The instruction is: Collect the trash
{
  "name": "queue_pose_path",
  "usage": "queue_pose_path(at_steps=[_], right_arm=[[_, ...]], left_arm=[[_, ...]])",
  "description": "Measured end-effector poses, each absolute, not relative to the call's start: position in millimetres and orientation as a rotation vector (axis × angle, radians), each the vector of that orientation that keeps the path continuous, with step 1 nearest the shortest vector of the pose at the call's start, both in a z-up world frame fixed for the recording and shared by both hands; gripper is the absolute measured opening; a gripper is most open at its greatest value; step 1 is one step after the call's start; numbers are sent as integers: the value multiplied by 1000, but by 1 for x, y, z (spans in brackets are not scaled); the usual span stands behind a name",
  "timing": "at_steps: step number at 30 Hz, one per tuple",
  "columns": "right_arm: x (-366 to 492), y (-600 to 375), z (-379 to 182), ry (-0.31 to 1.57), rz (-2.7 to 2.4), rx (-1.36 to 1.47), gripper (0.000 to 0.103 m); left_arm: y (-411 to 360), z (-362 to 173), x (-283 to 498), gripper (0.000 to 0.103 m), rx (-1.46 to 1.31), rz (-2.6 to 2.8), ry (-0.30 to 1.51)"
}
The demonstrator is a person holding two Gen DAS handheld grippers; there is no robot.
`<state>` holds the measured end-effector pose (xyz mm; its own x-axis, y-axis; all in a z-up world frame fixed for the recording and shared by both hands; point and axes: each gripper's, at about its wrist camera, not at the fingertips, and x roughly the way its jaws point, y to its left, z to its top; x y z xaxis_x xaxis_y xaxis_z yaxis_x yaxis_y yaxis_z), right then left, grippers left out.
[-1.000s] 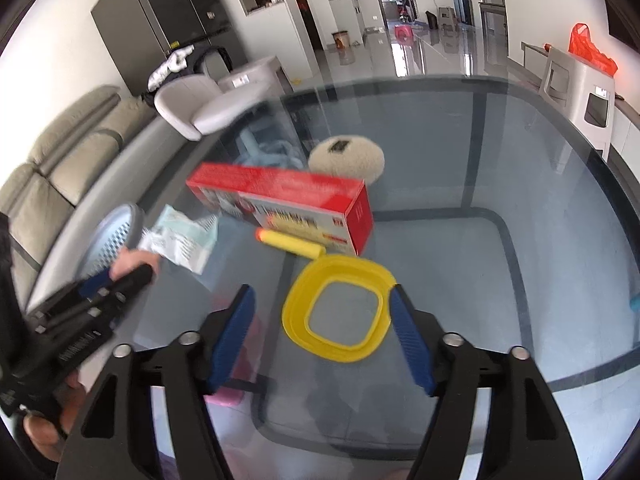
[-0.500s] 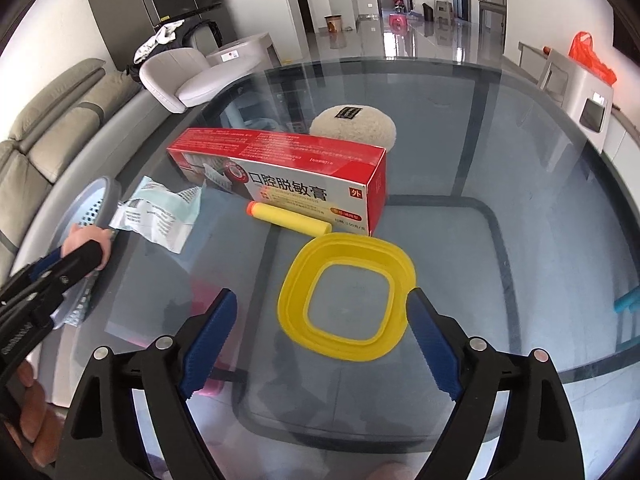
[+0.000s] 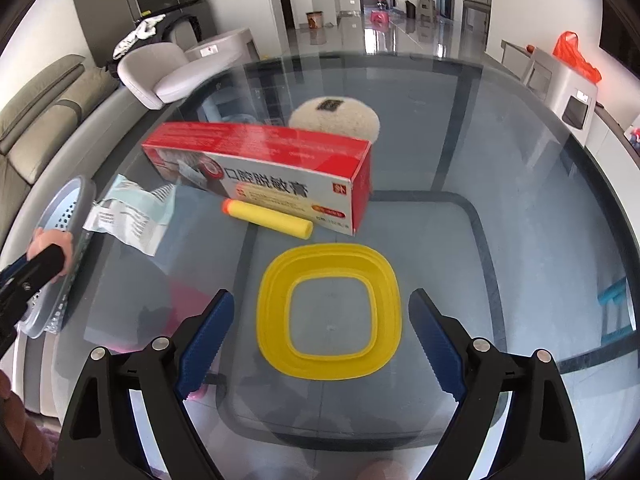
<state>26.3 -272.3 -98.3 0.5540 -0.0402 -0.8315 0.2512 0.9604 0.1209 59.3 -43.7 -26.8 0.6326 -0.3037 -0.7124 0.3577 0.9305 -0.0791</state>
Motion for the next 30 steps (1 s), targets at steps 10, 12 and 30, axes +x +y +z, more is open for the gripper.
queue_pose_path(at_steps=[10,12,30], right_arm=[[29,-280,-107,984,-166,271,72],[30,-276,-105,983,-157,249,68],[49,-188,-51,860,5,137,67]], left_arm=[[-44,-28,61,43,71,-370,807],[-44,-29,62,43,70,-367,806],[28,-5,71,43,16,-240,761]])
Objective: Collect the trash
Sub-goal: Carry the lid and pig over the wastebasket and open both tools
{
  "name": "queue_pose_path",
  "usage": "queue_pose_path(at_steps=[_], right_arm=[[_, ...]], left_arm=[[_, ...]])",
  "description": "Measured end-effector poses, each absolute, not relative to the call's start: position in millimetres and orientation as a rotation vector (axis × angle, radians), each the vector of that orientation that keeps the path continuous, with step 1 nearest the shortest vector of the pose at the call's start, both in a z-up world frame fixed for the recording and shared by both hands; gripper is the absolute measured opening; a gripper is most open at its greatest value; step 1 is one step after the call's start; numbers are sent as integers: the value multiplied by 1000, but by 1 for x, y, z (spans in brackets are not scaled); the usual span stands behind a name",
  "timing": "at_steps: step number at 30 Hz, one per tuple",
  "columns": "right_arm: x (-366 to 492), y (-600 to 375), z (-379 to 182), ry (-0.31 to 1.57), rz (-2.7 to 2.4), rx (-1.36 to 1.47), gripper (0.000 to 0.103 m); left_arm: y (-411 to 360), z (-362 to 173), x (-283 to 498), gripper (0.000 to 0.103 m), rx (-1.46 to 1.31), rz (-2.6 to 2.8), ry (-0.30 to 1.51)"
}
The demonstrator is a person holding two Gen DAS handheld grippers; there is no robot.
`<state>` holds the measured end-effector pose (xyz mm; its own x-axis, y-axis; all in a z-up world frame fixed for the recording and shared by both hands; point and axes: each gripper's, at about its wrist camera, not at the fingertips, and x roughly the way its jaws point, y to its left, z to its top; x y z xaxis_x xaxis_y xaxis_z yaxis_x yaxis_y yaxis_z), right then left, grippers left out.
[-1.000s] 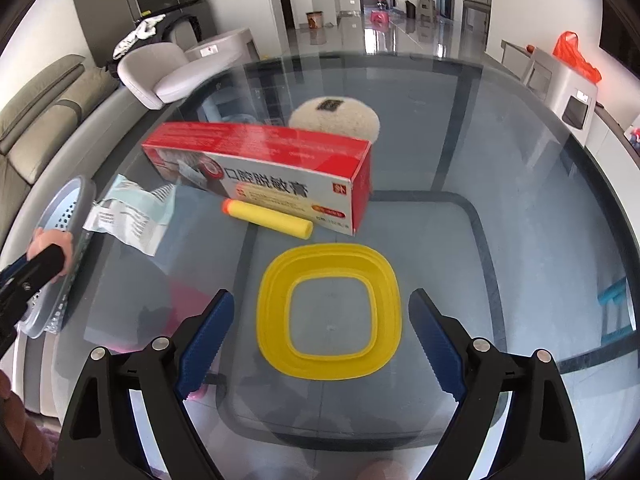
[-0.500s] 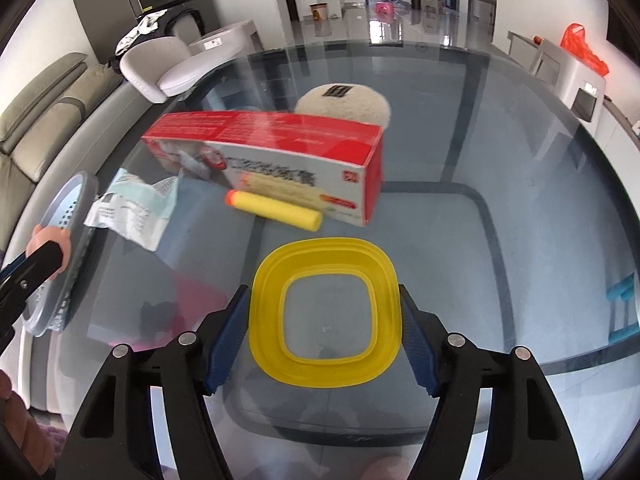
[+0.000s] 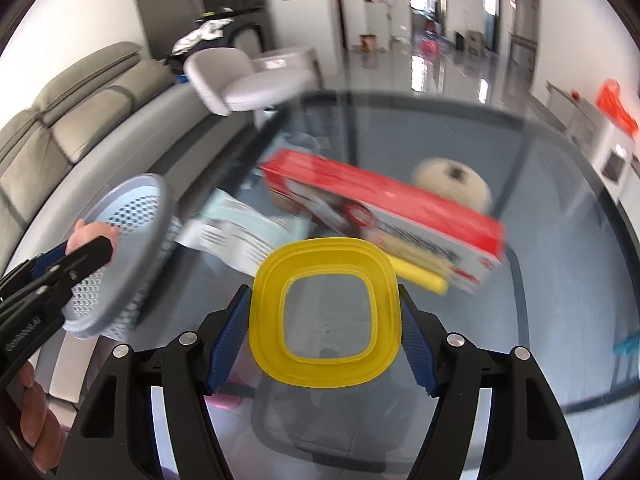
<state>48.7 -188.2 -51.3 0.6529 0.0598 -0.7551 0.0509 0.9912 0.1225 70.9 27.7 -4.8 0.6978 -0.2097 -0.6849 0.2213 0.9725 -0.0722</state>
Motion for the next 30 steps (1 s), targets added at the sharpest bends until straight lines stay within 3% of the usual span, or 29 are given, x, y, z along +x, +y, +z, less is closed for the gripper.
queue_pose_path(at_steps=[13,30], right_arm=[[111,-69,-11,756,273,26,68],[165,-8,-40,846,411,-6,68]], left_arm=[[133,-10,92,43,30,-18,775],[172,-32,126,43,-16,50,816]])
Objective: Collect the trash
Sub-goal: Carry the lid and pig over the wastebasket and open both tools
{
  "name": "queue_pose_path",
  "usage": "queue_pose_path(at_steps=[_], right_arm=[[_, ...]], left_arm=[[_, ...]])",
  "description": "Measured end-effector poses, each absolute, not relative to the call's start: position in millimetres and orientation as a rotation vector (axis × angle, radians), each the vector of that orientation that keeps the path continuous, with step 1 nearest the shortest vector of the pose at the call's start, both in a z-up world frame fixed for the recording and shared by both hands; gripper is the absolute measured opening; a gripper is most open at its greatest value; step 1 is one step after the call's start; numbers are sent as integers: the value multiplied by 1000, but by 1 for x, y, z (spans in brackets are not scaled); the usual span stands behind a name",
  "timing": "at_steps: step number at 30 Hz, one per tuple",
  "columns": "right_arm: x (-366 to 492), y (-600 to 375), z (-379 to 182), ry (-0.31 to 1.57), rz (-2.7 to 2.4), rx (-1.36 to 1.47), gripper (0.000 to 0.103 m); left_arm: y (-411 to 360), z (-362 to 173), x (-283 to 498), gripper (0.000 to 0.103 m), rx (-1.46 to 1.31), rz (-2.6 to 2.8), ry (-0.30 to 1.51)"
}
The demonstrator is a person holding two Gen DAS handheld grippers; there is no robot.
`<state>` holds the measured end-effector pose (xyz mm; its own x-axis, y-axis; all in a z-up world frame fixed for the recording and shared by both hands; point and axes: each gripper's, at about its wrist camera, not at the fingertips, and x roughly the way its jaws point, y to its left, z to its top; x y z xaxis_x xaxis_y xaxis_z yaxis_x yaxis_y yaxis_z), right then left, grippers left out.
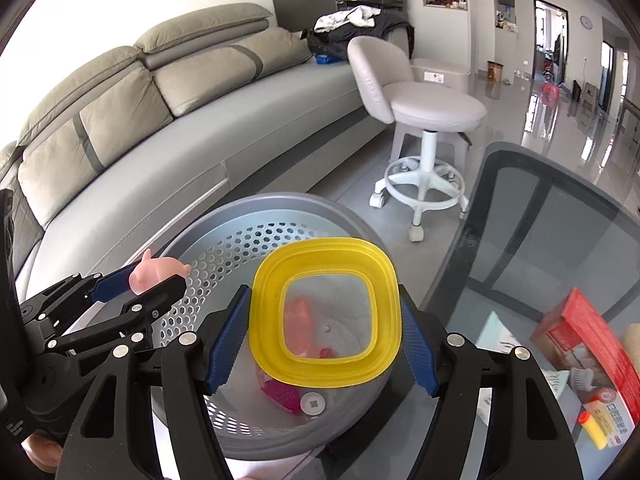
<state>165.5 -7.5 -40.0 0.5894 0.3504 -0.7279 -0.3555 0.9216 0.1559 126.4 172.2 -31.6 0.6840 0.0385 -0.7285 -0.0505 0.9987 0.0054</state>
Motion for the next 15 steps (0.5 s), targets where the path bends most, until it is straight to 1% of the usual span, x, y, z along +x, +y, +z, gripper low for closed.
queue_pose_path(at_steps=[6,7,8,10,11,15], right_arm=[[168,-1,-46,859,433,-10,68],[168,-1,-46,856,431,-11,68],[168,-1,-45,853,432,-8,68],[169,-2,-45,854,434,-2,72],[169,-3,-45,858,430,-4,74],[169,-5,-45,854,417,-8,75]], left_arm=[[173,-30,128,44,-18,60,815],[174,-31,129,47,-16,62,814],[174,-31,129,54,-15,66,811],[174,-30,128,63,-16,73,804],[175,-29,127,64,-15,76,801],[177,-30,127,64,-21,84,807]])
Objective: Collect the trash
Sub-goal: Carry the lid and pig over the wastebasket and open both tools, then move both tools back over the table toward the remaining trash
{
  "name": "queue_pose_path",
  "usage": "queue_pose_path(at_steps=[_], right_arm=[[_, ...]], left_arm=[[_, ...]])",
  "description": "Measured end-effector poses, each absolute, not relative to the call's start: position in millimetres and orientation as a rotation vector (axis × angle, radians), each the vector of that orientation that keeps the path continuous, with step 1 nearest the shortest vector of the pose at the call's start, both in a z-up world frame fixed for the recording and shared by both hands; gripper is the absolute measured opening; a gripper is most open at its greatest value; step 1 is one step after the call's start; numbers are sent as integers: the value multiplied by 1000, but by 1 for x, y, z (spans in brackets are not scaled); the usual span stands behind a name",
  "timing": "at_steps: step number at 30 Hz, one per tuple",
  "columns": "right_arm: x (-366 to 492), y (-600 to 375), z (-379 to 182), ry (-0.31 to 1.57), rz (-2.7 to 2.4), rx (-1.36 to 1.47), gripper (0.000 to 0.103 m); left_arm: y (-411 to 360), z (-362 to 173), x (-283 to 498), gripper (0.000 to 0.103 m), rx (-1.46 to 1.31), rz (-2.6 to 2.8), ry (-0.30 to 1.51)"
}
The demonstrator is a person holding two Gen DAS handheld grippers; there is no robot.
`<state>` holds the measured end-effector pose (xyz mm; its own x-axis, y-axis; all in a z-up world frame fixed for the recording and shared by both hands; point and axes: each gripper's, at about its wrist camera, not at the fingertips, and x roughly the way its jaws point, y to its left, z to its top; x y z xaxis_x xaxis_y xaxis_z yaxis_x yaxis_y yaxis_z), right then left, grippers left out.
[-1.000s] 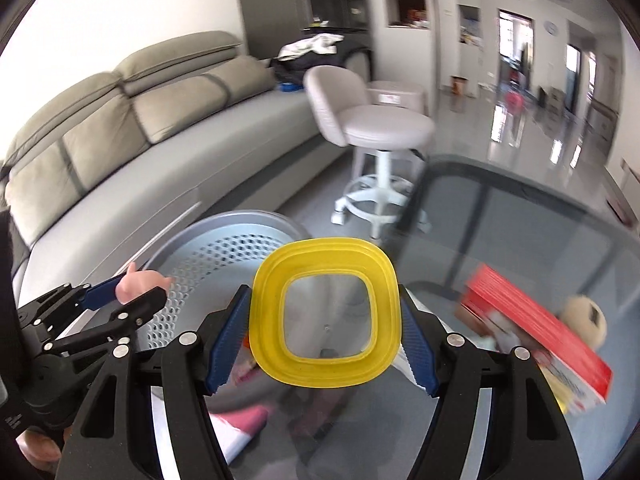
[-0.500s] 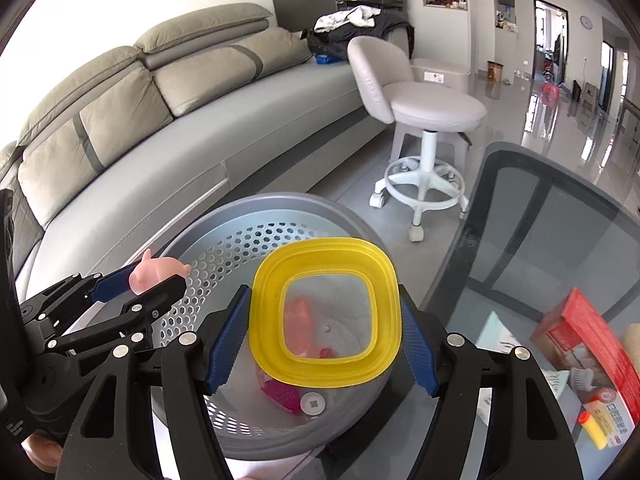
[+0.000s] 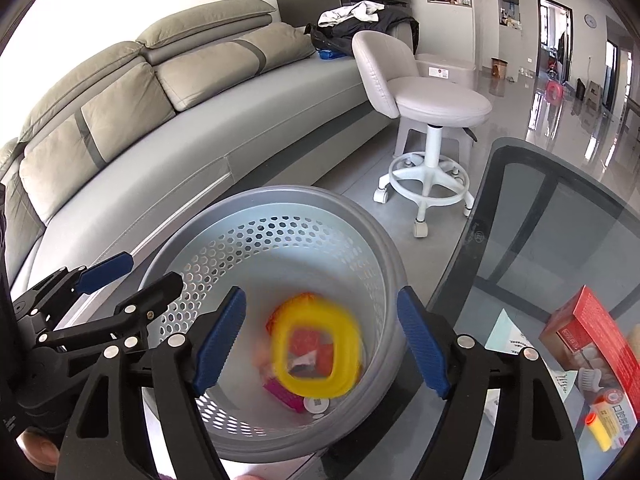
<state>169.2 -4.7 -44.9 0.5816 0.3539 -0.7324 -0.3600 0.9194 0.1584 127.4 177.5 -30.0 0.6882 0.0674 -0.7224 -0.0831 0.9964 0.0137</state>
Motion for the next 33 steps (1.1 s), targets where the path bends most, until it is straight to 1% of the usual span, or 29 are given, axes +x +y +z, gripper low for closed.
queue_pose_path(at_steps=[7,11,16,20,24,26,33], right_arm=[[166,-7,-47,846,409,3,75],[165,-8,-46,843,405,6,75],[162,-10,-45,837,399,7,75],[155,-13,-44,829,383,-2,75],[148,-20,-41,821,365,5,75],[144,-25,-40,819,354,13,75],[126,-63,-37,817,285,51,75]], left_arm=[[179,-31,128,65,-20,88,810],[179,-30,128,69,-21,96,809],[179,-29,126,70,-22,97,807],[177,-27,125,78,-24,98,793],[170,-22,123,79,-29,84,782],[166,-19,120,82,-27,78,773],[140,-10,110,84,6,39,741]])
